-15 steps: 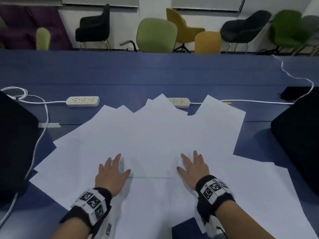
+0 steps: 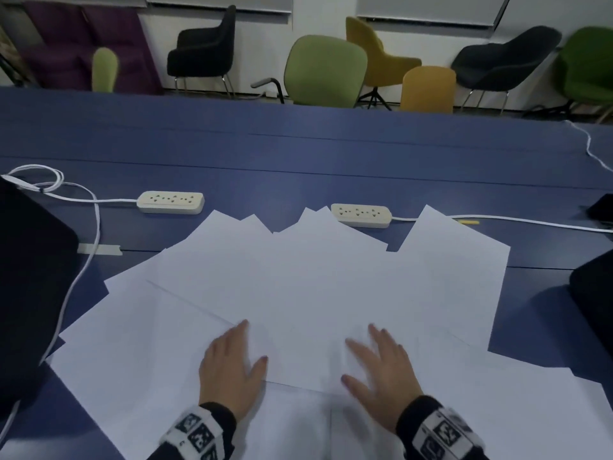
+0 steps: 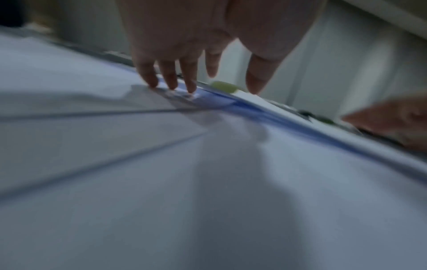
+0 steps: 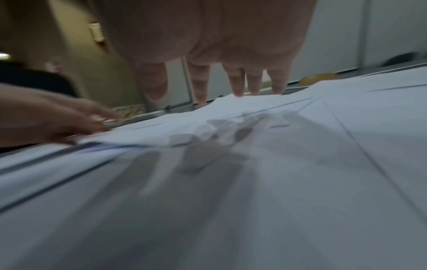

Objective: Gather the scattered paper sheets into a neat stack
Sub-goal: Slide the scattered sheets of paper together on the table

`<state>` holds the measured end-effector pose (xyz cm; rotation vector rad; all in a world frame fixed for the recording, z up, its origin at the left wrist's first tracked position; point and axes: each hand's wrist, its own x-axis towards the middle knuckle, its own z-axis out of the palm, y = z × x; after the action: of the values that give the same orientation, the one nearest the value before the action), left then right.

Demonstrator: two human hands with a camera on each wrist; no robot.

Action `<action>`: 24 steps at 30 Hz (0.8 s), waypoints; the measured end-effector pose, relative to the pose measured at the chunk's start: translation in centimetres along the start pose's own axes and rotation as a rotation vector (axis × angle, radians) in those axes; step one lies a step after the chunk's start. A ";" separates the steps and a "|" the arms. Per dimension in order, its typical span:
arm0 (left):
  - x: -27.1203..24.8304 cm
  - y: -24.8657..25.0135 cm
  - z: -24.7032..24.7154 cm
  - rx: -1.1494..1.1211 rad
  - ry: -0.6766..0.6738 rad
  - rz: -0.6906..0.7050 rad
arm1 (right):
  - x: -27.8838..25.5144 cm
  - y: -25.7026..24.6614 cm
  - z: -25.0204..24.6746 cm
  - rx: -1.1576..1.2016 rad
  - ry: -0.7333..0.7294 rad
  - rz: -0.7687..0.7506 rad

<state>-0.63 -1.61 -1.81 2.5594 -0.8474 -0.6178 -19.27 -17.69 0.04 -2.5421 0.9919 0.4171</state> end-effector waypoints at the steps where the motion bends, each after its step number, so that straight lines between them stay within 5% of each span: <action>1: 0.5 0.0 -0.4 -0.078 0.057 -0.047 | 0.9 0.5 -0.1 0.002 0.039 0.003; 4: 1.8 0.5 -0.8 0.073 -0.026 -0.112 | 2.4 1.5 -0.2 -0.066 -0.090 0.014; 8: 1.9 1.0 -0.1 0.356 -0.251 0.033 | 1.5 0.1 0.0 -0.060 -0.164 -0.040; 11: 0.9 0.1 -0.3 0.469 -0.305 0.154 | 1.3 0.3 -0.9 -0.011 -0.034 -0.032; 15: -1.1 -2.3 -1.8 0.618 -0.295 0.315 | 3.3 2.4 -2.5 0.100 0.115 0.175; 17: -2.1 -3.4 -2.5 0.591 -0.280 0.397 | 4.0 3.4 -2.8 0.045 0.049 0.287; 20: -2.8 -3.2 -3.6 0.261 -0.365 0.409 | 3.9 3.2 -1.8 -0.005 -0.054 0.283; 24: -1.1 -1.8 -2.1 -0.211 0.006 0.043 | 2.5 0.1 0.6 0.014 -0.107 0.144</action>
<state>0.47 0.89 -0.56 2.3469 -0.7881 -0.6499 -17.64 -18.93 -1.55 -2.4167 1.1362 0.5782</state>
